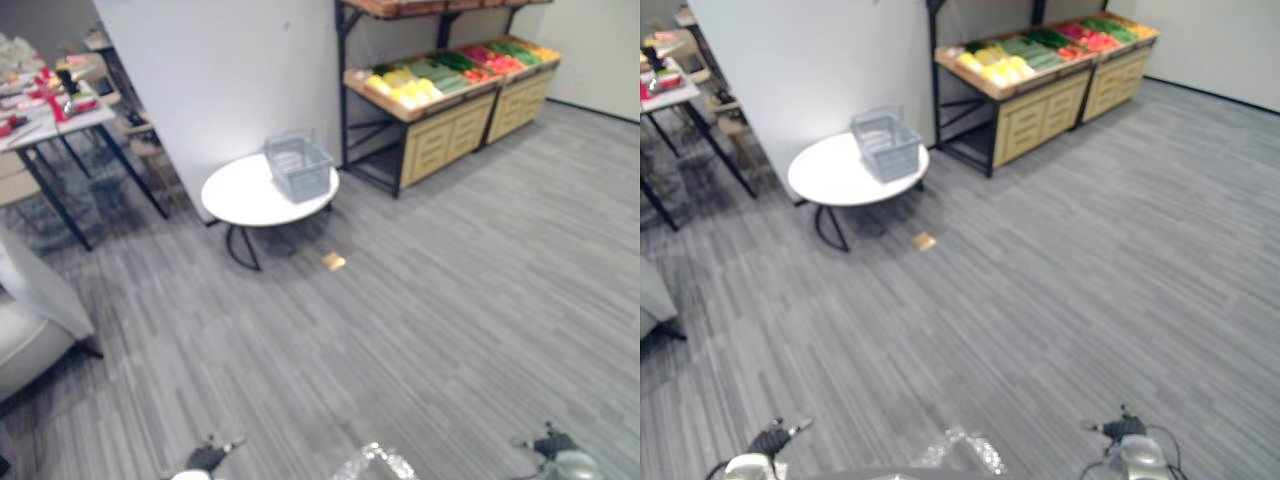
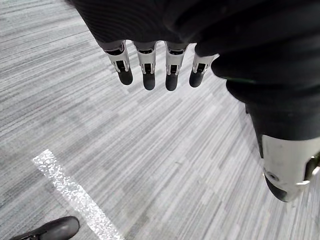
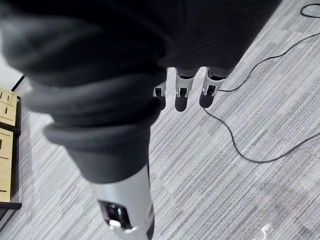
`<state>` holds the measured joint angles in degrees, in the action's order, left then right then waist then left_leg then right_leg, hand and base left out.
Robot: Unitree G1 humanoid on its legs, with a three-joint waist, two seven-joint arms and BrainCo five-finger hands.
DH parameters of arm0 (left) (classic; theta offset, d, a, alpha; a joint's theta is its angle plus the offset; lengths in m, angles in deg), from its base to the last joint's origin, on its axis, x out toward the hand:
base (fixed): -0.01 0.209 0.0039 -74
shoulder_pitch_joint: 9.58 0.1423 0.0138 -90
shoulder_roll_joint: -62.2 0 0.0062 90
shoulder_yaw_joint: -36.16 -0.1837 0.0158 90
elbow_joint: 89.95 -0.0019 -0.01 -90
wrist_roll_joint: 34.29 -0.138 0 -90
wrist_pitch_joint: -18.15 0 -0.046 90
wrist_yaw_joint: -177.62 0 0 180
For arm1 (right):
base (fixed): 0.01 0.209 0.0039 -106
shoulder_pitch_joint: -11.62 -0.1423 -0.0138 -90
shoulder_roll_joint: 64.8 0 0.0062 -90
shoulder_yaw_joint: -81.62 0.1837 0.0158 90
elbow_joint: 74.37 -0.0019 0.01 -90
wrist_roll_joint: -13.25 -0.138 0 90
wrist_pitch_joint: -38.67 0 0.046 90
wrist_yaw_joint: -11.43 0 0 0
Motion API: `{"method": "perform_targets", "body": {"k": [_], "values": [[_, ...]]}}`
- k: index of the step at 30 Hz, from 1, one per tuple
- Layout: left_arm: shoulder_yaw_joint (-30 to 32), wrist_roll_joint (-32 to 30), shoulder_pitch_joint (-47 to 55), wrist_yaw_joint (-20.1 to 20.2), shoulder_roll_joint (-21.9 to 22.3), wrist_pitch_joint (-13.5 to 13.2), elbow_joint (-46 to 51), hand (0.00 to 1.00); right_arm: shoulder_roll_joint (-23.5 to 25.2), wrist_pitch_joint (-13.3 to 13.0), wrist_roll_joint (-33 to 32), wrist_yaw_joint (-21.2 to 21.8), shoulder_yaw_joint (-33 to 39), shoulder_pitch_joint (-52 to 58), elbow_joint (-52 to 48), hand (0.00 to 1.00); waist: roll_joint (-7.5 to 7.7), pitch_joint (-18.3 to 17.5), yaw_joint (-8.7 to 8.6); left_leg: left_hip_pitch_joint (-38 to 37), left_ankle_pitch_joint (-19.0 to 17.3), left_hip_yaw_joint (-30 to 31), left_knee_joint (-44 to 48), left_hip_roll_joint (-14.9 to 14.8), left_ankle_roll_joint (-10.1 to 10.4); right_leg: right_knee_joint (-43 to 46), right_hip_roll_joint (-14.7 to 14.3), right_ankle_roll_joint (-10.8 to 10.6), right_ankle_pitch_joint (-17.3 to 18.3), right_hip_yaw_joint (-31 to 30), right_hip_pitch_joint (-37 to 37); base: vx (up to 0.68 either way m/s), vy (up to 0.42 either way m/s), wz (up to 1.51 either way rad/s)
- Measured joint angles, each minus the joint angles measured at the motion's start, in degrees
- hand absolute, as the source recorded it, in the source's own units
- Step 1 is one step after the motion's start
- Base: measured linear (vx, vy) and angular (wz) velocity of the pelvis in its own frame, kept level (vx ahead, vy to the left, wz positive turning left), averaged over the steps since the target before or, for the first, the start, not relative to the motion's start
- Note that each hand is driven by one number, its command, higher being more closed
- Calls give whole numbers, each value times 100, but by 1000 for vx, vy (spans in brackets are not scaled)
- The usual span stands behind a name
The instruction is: Pick vegetable in the basket
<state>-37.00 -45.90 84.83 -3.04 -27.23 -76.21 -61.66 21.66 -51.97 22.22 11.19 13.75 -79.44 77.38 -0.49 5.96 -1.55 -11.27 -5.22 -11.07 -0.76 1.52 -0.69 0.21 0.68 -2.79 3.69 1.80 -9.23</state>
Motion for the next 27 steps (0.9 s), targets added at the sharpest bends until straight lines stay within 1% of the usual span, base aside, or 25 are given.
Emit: {"method": "perform_targets", "body": {"k": [4, 14, 27], "values": [[133, -4, 43, 101, -1, 3, -9, 0, -9, 4, -3, 1, 1, -31, 0, 0, -6, 2, 1, 0, 0, -72, -6, -11, 0, -15, -15, 3, -35, -71, 21, -34, -11, -9], [153, 5, 44, 109, 1, 4, -113, 0, -9, 36, -10, 5, 4, -63, 0, 0, -59, -7, -5, 0, 1, -61, -19, -11, -1, -44, -17, 1, -36, -54, 15, -7, -3, 0], [152, 15, 48, 109, 146, 6, -120, 0, 48, 43, -7, 5, -17, -96, 1, 0, -62, -8, -5, -8, 33, -12, -93, 10, 2, -116, -5, -11, -58, -8, -11, -2, -2, 1]]}}
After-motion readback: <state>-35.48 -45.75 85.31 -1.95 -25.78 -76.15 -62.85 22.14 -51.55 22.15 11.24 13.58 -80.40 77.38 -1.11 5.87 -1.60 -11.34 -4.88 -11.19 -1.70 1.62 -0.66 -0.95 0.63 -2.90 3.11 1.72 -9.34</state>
